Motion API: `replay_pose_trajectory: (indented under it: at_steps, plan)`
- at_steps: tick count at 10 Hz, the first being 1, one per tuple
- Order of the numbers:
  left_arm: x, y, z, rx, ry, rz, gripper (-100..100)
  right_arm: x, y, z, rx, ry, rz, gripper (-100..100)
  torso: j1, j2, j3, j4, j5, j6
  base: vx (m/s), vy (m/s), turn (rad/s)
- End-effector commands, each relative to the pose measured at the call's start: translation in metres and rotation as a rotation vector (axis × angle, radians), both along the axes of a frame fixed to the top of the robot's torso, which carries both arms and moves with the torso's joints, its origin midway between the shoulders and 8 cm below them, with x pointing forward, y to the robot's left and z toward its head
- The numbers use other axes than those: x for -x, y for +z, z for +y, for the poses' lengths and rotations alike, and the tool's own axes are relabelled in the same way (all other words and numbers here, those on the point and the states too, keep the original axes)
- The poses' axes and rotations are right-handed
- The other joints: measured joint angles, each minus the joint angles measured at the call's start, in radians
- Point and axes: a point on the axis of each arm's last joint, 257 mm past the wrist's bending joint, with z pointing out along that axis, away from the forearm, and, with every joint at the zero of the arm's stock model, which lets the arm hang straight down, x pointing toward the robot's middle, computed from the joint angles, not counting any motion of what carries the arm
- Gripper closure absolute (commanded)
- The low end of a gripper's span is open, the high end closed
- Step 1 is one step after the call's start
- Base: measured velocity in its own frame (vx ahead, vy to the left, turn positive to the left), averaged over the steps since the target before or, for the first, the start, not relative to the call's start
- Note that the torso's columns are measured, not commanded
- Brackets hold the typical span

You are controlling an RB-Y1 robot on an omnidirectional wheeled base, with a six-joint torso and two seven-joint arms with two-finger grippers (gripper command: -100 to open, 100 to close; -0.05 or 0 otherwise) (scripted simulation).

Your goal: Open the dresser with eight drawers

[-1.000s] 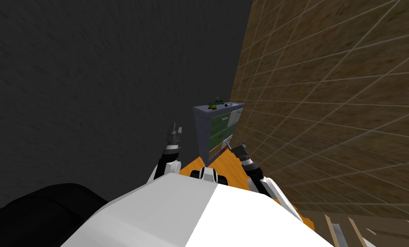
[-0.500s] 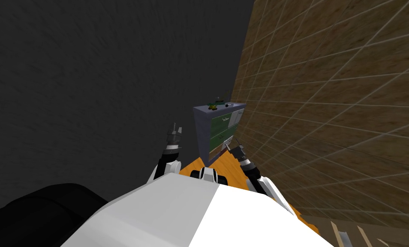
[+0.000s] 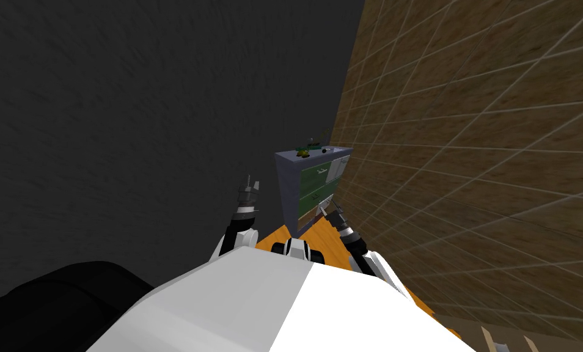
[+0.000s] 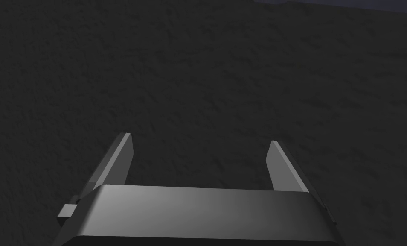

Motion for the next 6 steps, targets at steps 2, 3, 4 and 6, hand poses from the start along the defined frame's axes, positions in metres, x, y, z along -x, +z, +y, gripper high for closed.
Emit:
replay_pose_trajectory:
  at_steps: [2,3,4,6]
  plan:
    - [0.0,0.0,0.0,0.0,0.0,0.0,0,-0.001,-0.012,0.006,0.098,-0.011,-0.025,-100,0.0,0.0,0.0,0.0,0.0,0.0,0.028,-0.013,0.031]
    - [0.0,0.0,0.0,0.0,0.0,0.0,0,-0.002,-0.023,0.011,0.134,-0.008,-0.023,-100,0.0,-0.001,0.0,0.0,0.0,0.0,0.047,-0.014,0.029]
    - [0.0,0.0,0.0,0.0,0.0,0.0,0,-0.002,-0.023,0.011,0.156,-0.013,-0.034,-100,0.0,-0.001,-0.001,0.0,0.0,0.0,0.04,-0.013,0.022]
    - [0.0,0.0,0.0,0.0,0.0,0.0,0,-0.002,-0.033,0.016,0.209,-0.014,-0.043,-100,0.0,0.001,0.001,0.0,0.0,0.0,0.017,-0.011,0.02]
